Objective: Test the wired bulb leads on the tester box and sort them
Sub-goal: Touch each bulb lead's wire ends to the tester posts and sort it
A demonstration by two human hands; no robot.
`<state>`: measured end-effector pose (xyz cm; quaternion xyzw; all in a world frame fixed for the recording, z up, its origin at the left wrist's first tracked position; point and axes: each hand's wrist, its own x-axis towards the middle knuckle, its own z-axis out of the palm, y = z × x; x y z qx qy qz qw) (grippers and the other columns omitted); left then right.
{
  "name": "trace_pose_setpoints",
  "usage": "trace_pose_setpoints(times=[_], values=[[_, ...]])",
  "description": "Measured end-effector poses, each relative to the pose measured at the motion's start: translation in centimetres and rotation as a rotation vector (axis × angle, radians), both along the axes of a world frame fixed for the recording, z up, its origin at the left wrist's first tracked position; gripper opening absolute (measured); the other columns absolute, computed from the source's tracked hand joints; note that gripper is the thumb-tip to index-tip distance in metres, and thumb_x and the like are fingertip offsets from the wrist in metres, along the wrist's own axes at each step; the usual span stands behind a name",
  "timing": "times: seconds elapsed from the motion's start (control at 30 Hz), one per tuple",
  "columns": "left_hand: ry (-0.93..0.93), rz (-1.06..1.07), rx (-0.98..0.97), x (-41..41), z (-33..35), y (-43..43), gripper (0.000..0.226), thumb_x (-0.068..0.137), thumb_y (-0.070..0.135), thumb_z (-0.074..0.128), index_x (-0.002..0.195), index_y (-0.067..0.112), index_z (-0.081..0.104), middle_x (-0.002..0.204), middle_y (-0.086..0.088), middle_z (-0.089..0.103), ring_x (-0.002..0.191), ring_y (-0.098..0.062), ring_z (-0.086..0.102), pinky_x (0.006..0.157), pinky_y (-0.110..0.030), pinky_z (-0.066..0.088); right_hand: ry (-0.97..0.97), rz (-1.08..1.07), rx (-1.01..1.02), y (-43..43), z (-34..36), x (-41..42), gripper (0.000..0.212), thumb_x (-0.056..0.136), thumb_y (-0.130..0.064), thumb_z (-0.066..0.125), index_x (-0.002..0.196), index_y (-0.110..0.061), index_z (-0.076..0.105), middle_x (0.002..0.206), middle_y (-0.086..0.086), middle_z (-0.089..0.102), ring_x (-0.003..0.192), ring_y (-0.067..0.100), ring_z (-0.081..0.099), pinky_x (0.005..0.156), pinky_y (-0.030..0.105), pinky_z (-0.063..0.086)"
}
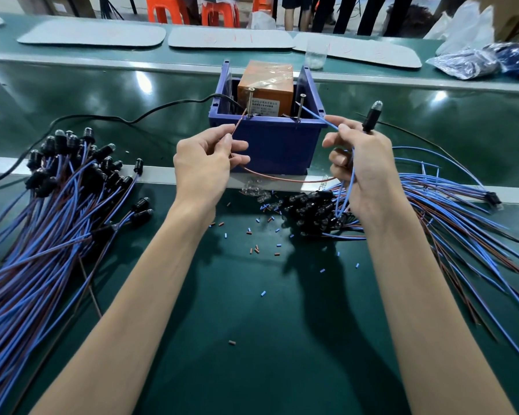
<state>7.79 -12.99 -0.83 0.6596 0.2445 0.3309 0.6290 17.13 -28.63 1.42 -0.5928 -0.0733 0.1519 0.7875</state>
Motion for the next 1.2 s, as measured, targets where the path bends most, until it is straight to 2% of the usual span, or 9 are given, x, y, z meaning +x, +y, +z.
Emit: trace_pose_setpoints(times=[0.33, 0.73, 0.9, 1.2], values=[[-0.008, -0.023, 0.017, 0.09, -0.01, 0.01, 0.022, 0.099, 0.004, 0.046, 0.104, 0.013, 0.065, 0.076, 0.0, 0.067, 0.053, -0.002, 0.063, 0.059, -0.012, 0.048, 0.011, 0.028, -0.002, -0.16, 0.17, -0.08, 0.027, 0.098, -0.004, 0.036, 0.1, -0.007, 0.063, 0.053, -0.005, 0.057, 0.04, 0.004, 0.032, 0.035, 0.014, 0.024], [0.01, -0.017, 0.036, 0.07, 0.02, 0.14, 0.025, 0.099, 0.004, 0.044, 0.1, 0.016, 0.066, 0.074, 0.0, 0.065, 0.053, -0.002, 0.061, 0.058, -0.012, 0.045, 0.051, 0.063, 0.016, -0.2, 0.27, -0.13, 0.032, 0.098, -0.002, 0.031, 0.093, -0.008, 0.061, 0.046, -0.009, 0.035, 0.037, 0.003, 0.023, 0.033, 0.014, 0.021], [0.017, -0.011, 0.044, 0.08, 0.05, 0.12, 0.025, 0.099, 0.004, 0.044, 0.099, 0.015, 0.067, 0.073, 0.0, 0.064, 0.052, -0.001, 0.06, 0.057, -0.011, 0.045, 0.056, 0.052, 0.019, -0.25, 0.24, -0.12, 0.034, 0.097, -0.001, 0.03, 0.091, -0.007, 0.063, 0.049, -0.008, 0.028, 0.038, 0.003, 0.019, 0.034, 0.014, 0.019], [0.029, -0.001, 0.05, 0.03, -0.01, 0.08, 0.025, 0.099, 0.004, 0.045, 0.1, 0.015, 0.067, 0.072, 0.001, 0.064, 0.052, -0.001, 0.06, 0.057, -0.011, 0.045, 0.063, 0.045, 0.022, -0.25, 0.11, -0.05, 0.034, 0.095, -0.001, 0.031, 0.089, -0.006, 0.064, 0.051, -0.007, 0.024, 0.038, 0.003, 0.017, 0.033, 0.015, 0.018]])
